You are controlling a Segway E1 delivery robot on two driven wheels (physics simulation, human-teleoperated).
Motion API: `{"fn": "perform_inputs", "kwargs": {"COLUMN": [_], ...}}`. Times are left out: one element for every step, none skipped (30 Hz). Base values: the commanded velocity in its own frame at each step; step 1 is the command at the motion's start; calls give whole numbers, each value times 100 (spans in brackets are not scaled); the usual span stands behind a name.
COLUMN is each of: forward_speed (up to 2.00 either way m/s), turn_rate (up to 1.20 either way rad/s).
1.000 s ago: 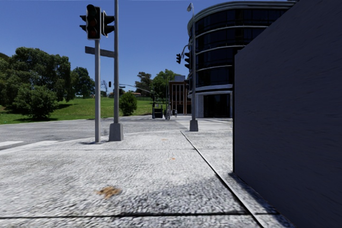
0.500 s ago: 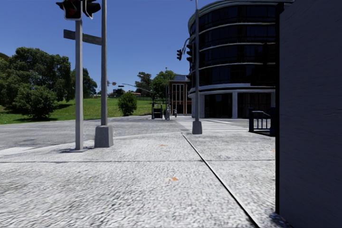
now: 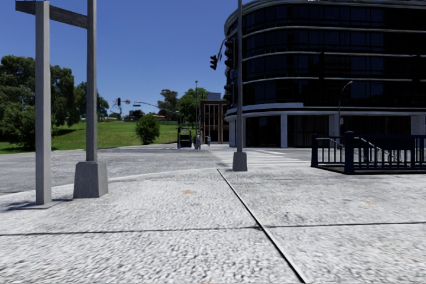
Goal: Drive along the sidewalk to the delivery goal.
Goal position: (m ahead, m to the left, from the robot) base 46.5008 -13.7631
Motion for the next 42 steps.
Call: {"fn": "perform_inputs", "kwargs": {"forward_speed": [200,200,200,200,200,200,200,200,200,200,200,200,200,200,200,200,200,200,200,200,200,200,200,200,200,200,200,200,200,200,200,200,200,200,200,200,200,200,200,200,200,200], "turn_rate": [-59,-59,-60,-60,-60,-60,-60,-60,-60,-60,-60,-60,-60,-57,-53,-47,-45,-45,-44,-44,-44,-40,-40,-20,0,0,0,0,0,0,0,0,0,0,0,0,0,0,0,0,0,0]}}
